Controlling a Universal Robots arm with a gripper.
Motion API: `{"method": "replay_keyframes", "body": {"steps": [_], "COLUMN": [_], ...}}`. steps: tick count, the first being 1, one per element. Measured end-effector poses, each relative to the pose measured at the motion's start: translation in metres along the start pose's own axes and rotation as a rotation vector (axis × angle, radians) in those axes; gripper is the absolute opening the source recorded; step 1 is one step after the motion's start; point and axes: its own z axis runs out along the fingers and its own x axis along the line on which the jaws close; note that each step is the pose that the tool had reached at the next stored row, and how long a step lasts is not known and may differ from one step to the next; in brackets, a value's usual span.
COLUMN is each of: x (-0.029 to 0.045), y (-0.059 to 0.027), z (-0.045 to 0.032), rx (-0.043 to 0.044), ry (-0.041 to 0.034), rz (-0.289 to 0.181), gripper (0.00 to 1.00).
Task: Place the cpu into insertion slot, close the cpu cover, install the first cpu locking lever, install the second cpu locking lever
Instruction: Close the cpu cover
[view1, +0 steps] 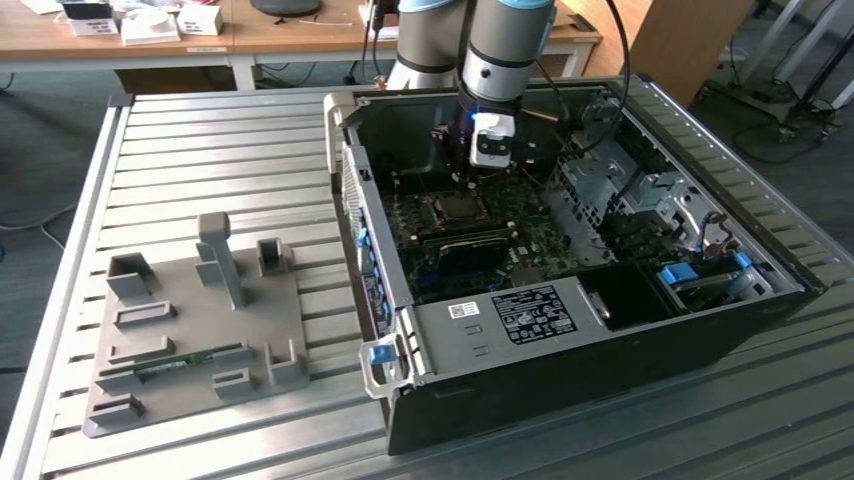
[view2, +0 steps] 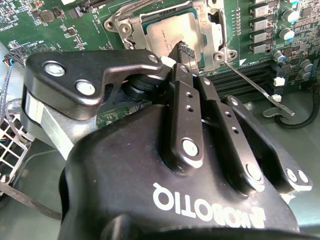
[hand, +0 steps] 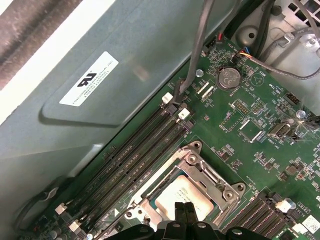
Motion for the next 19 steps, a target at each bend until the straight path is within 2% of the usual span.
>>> {"method": "replay_keyframes", "body": {"steps": [19], "x": [0.0], "y": [0.0], "z": [0.0], "rx": [0.0006], "ry": [0.0004], "rz": [-0.016], "gripper": [0.11]}}
